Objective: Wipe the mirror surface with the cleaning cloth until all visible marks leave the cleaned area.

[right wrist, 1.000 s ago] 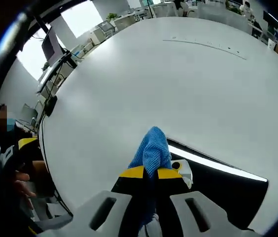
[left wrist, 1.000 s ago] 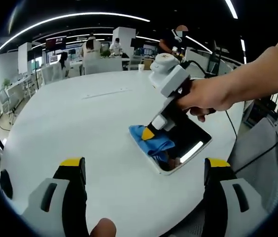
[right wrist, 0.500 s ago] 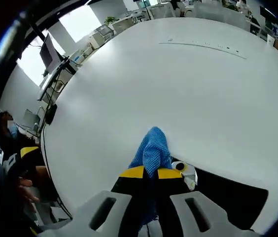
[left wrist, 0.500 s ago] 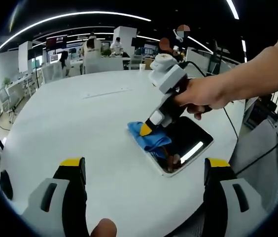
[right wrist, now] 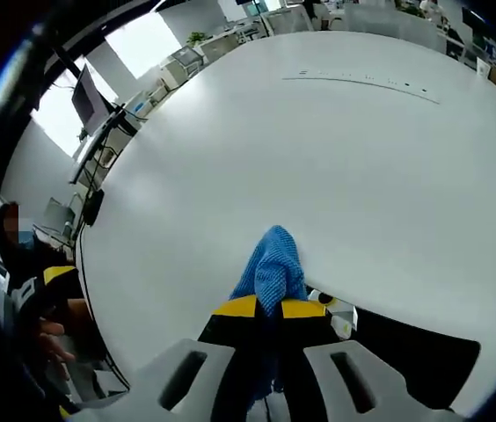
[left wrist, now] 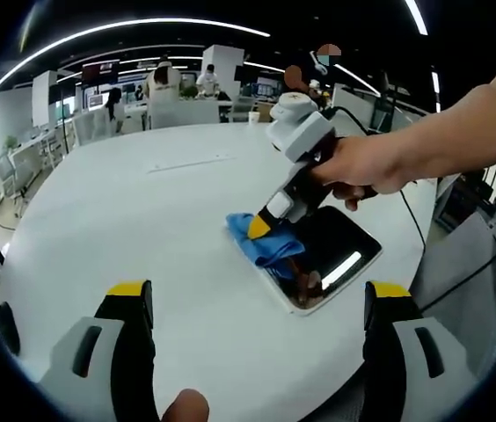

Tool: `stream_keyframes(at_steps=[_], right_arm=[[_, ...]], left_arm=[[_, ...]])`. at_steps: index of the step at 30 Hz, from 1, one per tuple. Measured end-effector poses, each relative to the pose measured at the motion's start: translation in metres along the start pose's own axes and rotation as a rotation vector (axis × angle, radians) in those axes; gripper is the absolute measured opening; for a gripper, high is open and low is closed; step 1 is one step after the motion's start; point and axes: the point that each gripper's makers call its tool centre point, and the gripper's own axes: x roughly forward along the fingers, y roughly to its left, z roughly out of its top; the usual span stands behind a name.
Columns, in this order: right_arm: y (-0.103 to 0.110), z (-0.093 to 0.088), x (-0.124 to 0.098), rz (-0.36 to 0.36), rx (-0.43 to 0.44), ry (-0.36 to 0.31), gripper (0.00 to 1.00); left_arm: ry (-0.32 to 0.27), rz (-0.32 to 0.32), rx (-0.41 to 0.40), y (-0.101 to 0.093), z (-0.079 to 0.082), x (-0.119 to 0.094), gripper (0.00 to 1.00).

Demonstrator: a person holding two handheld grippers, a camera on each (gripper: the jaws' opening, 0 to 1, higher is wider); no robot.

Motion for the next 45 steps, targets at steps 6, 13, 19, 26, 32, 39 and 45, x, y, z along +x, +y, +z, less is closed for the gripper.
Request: stream_keyframes(at_steps=[6,13,19,26,32,39,45], right_arm=[[0.0,0.0,0.0,0.003,-0.002,0.0,0.02],[-0.006,0.003,0.0,-0.016,-0.012,-0.011,0.02],[-0.009,0.003,0.0,-0.028,-0.019,-0.007,0.01],[-0.011,0.004,0.0,-0.033,-0.035,-0.007,0.01],[-0.019,0.003,0.0,-0.046,-0.043,-0.002,0.01],[-0.031,0.001,0.0,-0.06,-0.048,0.002,0.01],[-0.033,-0.004,-0.009,-0.069,-0.049,0.002,0.01]], left_arm=[[-0.001,-0.004,0.0,-0.001,0.0,0.002,0.99],[-0.025,-0.027,-0.01,-0.007,0.002,0.003,0.99],[-0.031,-0.027,-0.003,-0.008,0.002,0.002,0.99],[-0.013,-0.034,0.024,-0.014,0.001,-0.001,0.99],[-0.017,-0.04,0.031,-0.017,0.004,-0.001,0.99],[-0.033,-0.042,0.051,-0.021,0.005,-0.001,0.99],[-0.038,-0.057,0.04,-0.024,0.007,-0.002,0.99]])
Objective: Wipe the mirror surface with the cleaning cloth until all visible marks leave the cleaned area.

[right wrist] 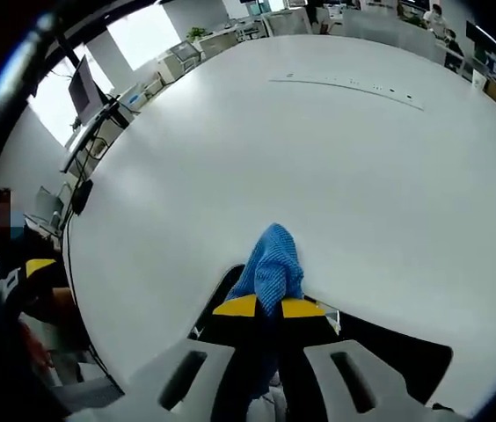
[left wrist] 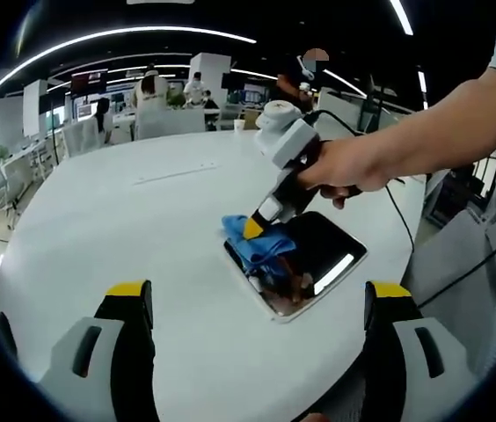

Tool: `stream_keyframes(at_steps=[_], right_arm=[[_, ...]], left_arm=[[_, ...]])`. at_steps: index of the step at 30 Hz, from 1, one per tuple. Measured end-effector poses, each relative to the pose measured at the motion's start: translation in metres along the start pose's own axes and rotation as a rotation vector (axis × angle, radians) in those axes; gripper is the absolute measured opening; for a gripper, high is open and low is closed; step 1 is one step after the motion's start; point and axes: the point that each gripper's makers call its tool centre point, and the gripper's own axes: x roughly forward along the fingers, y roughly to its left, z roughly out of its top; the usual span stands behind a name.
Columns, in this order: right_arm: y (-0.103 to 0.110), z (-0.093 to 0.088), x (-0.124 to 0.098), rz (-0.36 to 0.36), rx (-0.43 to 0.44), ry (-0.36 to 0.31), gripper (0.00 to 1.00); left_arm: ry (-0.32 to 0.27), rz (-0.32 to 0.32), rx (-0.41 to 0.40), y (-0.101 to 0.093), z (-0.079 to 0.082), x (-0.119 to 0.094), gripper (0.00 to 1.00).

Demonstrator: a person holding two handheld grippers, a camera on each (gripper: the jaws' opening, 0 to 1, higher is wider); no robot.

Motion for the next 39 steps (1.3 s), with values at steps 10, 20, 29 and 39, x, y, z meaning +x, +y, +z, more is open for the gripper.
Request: stream_keyframes(at_steps=[10,20,29,39], right_arm=[[-0.007,-0.003,-0.005,-0.013,-0.011,0.002,0.01],[-0.013,-0.007,-0.009,-0.029,-0.011,0.008,0.01],[-0.021,-0.006,-0.006,-0.039,-0.004,0.014,0.01],[-0.025,-0.011,-0.014,-0.052,-0.009,0.025,0.01]], left_arm=[[-0.045,-0.034,-0.007,-0.015,0.007,0.005,0.99],[-0.013,-0.083,-0.004,-0.03,-0.006,0.007,0.99],[0.02,-0.102,0.003,-0.041,-0.024,0.005,0.99],[0.045,-0.12,0.007,-0.052,-0.029,0.005,0.99]])
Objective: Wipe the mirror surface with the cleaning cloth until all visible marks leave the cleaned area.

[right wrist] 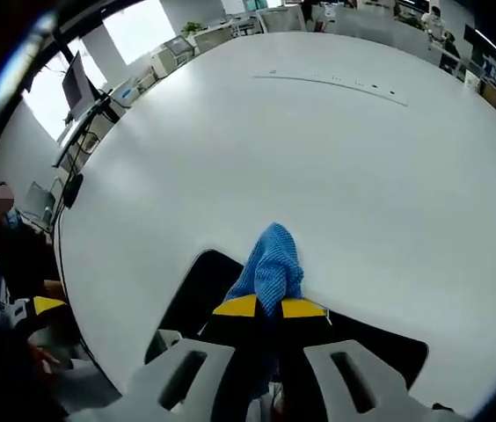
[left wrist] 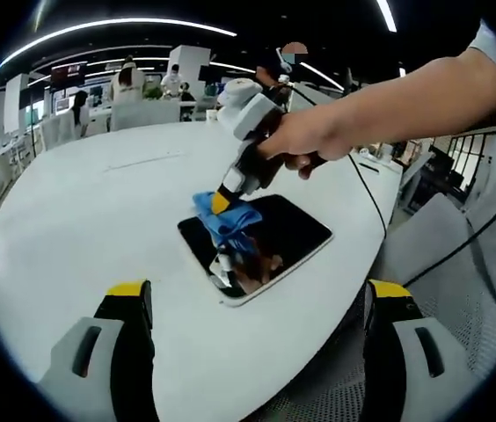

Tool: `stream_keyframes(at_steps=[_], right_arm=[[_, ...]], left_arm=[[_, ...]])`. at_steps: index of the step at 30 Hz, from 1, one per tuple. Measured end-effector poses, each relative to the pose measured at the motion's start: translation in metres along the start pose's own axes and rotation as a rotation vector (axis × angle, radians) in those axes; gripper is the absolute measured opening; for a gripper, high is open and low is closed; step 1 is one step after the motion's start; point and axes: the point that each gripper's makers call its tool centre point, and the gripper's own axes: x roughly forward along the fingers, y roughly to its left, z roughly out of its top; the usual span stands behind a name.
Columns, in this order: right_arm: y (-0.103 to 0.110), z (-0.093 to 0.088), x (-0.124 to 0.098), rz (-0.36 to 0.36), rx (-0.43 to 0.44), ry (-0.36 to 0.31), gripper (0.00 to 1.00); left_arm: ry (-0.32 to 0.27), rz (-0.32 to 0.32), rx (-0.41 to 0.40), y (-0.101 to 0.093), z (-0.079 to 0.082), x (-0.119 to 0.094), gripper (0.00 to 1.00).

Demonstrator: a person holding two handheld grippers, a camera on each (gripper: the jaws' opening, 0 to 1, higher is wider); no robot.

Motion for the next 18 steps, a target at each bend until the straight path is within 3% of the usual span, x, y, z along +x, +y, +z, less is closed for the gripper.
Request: stream_keyframes(at_steps=[8,18], right_arm=[[-0.0059,-0.0031,-0.0032,-0.015,0.0,-0.003,0.01],[-0.0088,-0.0011,0.0035,-0.037,-0.003,-0.008,0.01]], left_arm=[[-0.003,-0.003,0.005,-0.0026,0.0009,0.0015,0.99],[-0.03,0.054,-0.008,0.0031,0.0024,-0.0049,0.99]])
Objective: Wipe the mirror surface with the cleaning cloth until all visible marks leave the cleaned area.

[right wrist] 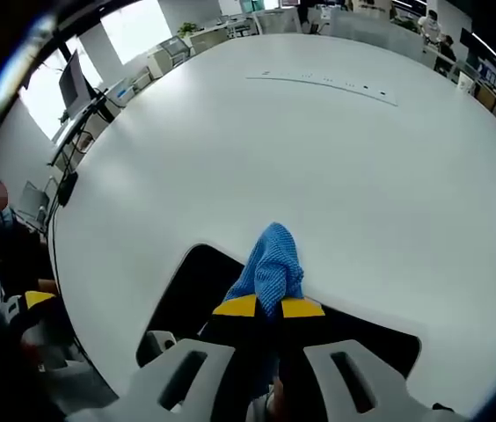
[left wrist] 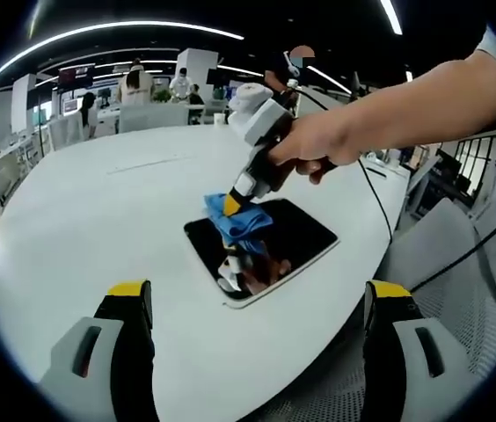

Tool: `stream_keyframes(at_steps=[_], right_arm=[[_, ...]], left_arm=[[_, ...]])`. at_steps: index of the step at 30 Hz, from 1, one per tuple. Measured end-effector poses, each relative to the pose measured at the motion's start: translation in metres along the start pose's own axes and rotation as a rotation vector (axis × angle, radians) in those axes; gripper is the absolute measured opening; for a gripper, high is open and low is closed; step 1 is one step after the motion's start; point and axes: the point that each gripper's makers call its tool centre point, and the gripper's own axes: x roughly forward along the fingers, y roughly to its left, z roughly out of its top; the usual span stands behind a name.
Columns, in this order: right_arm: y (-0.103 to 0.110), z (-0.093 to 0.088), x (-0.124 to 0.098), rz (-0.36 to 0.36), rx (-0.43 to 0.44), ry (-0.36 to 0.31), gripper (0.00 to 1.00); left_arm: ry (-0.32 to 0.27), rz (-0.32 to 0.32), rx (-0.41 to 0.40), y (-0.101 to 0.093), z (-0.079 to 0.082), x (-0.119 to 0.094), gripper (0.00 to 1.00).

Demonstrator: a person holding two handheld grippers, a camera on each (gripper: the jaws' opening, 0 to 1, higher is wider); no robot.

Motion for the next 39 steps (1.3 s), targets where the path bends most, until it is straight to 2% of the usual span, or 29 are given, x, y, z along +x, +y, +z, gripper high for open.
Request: stream_keyframes(at_steps=[7,12,16,23,27,30,33,39], right_arm=[[0.001,-0.003,-0.001,-0.009,0.008,0.001,0.01],[0.002,-0.007,-0.001,-0.007,0.013,0.007,0.01],[0.003,-0.011,-0.003,-0.004,0.018,0.003,0.01],[0.005,-0.018,-0.006,0.001,0.035,0.005,0.01],[0.009,-0.024,-0.009,0.001,0.04,0.009,0.01],[0.012,-0.028,-0.012,0.003,0.048,0.014,0.01],[0.017,-0.034,-0.016,0.007,0.042,0.021,0.01],[0.024,-0.043,-0.022,0.013,0.044,0.022,0.01]], left_arm=[[-0.038,0.012,0.01,0.0,0.007,-0.002,0.99],[-0.02,-0.004,0.047,-0.004,0.003,0.0,0.99],[0.002,0.004,0.028,0.001,-0.003,-0.001,0.99],[0.0,0.02,0.023,0.009,-0.005,-0.008,0.99],[-0.015,0.025,0.014,0.009,-0.002,-0.007,0.99],[-0.019,0.021,0.048,0.006,0.0,-0.005,0.99],[-0.034,0.04,0.025,0.01,0.002,-0.005,0.99],[-0.027,0.026,0.034,0.006,0.004,0.003,0.99]])
